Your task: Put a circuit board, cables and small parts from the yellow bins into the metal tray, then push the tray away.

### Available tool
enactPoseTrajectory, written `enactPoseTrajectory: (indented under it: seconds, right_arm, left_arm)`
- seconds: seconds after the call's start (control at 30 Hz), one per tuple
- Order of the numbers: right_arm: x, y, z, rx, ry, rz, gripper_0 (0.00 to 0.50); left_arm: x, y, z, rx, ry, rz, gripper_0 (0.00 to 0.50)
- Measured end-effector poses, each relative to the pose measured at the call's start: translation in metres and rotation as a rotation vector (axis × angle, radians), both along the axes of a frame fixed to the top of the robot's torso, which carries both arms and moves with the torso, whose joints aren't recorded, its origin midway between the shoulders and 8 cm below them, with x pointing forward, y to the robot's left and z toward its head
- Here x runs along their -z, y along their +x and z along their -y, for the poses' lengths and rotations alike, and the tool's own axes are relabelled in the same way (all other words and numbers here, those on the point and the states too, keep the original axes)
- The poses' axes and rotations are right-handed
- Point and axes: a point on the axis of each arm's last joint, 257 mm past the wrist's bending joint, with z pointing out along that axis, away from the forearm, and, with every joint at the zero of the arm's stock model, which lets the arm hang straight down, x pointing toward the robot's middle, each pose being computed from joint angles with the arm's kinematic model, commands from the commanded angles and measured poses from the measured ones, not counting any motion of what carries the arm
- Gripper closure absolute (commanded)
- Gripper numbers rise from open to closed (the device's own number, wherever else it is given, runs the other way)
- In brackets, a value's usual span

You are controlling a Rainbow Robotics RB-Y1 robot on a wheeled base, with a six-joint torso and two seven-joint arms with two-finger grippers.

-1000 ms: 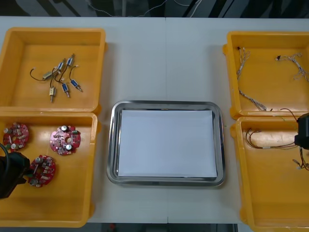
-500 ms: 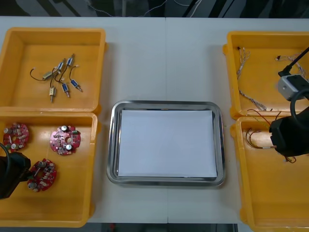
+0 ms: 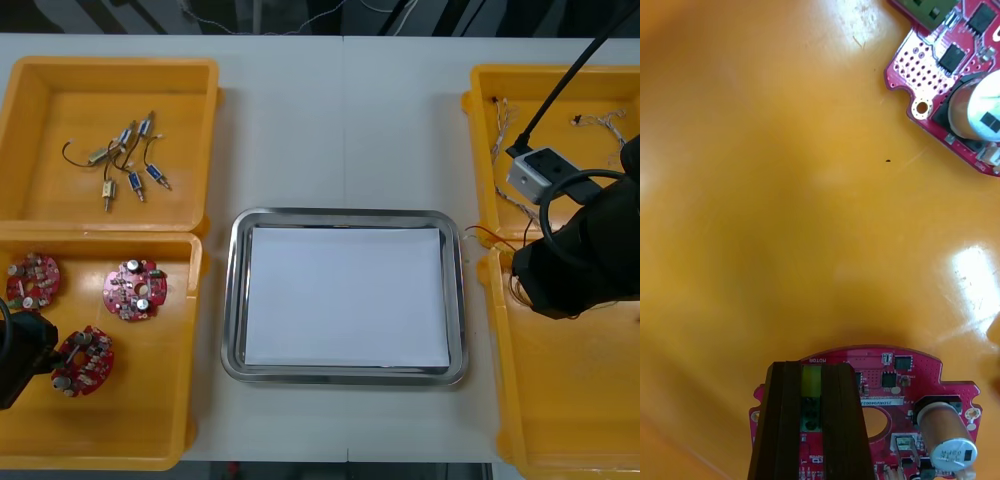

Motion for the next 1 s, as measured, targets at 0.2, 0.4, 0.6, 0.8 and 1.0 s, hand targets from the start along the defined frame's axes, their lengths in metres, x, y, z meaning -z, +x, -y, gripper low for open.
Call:
enactPoseTrajectory:
  seconds: [0.2, 0.4, 0.6, 0.8, 1.0]
  right_arm:
    - [0.001, 0.002, 0.001, -0.002, -0.006, -0.007, 0.500]
    - [0.001, 0.003, 0.001, -0.042, -0.023, -0.005, 0.500]
    - [0.001, 0.004, 0.003, -0.036, -0.025, -0.003, 0.500]
    - [-0.001, 0.012, 0.008, -0.012, -0.035, 0.020, 0.500]
    - [-0.001, 0.015, 0.008, -0.004, -0.032, 0.026, 0.500]
  left_arm:
    - [-0.011, -0.009, -0.006, 0.025, 0.033, -0.030, 0.500]
    - [-0.024, -0.012, -0.012, 0.067, 0.069, -0.064, 0.500]
    - [-0.048, -0.001, -0.008, 0.186, 0.100, -0.066, 0.500]
    - [-0.080, 0.020, 0.012, 0.353, 0.114, -0.025, 0.500]
    - [-0.101, 0.039, 0.048, 0.489, 0.108, 0.000, 0.500]
